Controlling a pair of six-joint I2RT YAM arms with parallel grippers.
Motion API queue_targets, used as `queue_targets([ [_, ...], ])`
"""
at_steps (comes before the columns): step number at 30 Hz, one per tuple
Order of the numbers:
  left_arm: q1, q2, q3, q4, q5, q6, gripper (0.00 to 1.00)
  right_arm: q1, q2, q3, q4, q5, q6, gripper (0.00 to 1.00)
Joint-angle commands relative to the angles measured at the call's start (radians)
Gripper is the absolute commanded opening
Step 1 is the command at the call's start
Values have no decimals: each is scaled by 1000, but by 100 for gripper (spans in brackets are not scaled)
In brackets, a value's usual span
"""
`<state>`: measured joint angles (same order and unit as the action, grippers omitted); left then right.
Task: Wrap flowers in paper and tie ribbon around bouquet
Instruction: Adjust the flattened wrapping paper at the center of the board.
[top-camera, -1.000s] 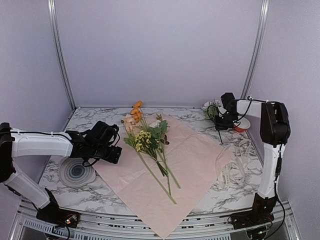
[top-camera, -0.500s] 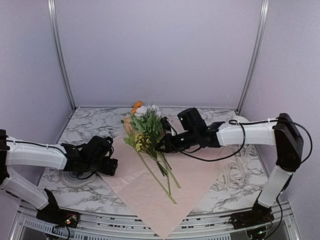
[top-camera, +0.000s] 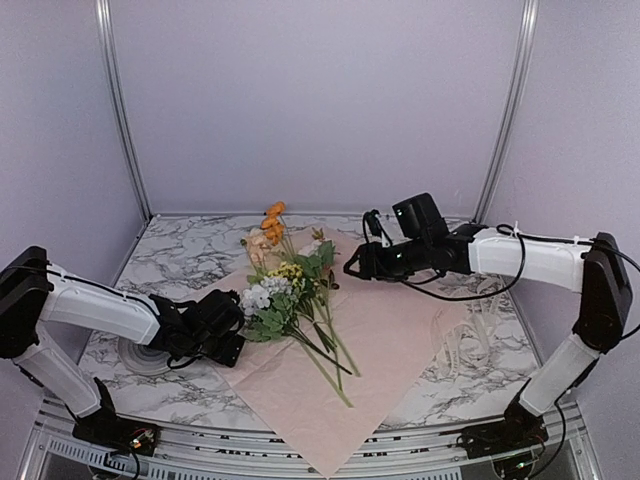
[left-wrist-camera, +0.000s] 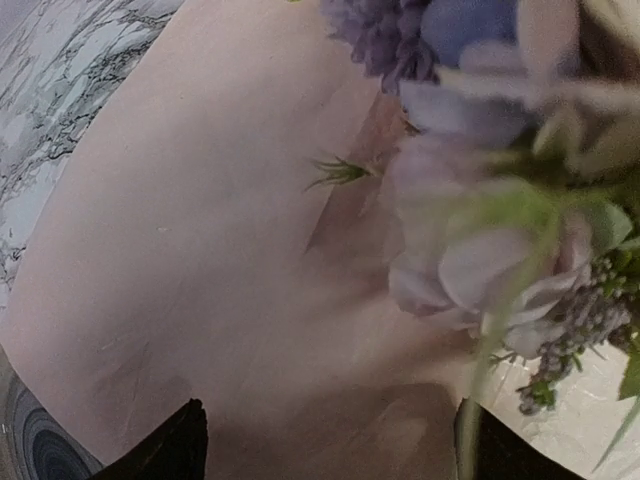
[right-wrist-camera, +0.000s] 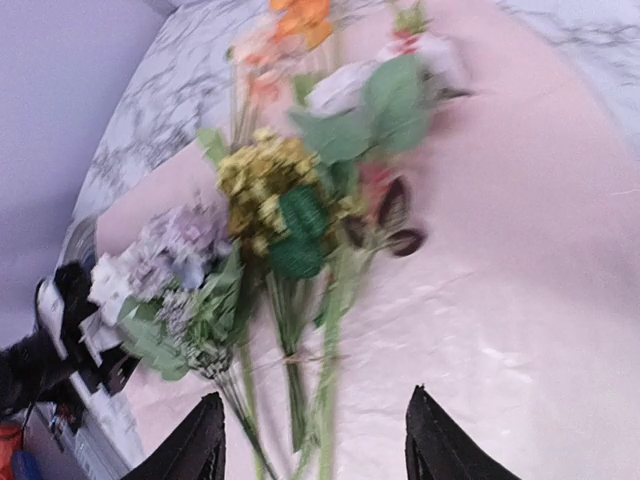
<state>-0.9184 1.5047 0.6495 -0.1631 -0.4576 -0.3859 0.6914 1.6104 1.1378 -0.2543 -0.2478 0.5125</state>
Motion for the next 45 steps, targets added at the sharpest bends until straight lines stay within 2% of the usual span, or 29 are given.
queue_targets([
  [1, -5, 63, 78, -36, -45, 33, 86, -160, 67, 20, -142, 124, -130, 58],
  [6, -4, 102, 168, -39, -100, 76, 88, -273, 164, 18, -98, 147, -180, 57],
  [10, 2, 194, 268, -51, -127, 144, 89, -326, 234, 5, -57, 146, -190, 56],
  [24, 180, 516, 649, 6, -135, 403, 91, -342, 390, 46, -2, 219, -205, 55],
  [29, 215, 554, 758, 6, -169, 445, 93, -355, 429, 111, -34, 268, -235, 56],
  [34, 218, 492, 764, 10, -143, 461, 96, -356, 374, 136, -60, 298, -302, 55],
  [41, 219, 375, 618, 9, -52, 428, 99, -273, 227, 100, -39, 236, -364, 54],
  [43, 219, 347, 573, -1, -41, 417, 99, -223, 211, 85, -30, 193, -372, 50],
  [45, 219, 297, 522, -20, -9, 382, 99, -183, 216, 75, -28, 149, -360, 39],
])
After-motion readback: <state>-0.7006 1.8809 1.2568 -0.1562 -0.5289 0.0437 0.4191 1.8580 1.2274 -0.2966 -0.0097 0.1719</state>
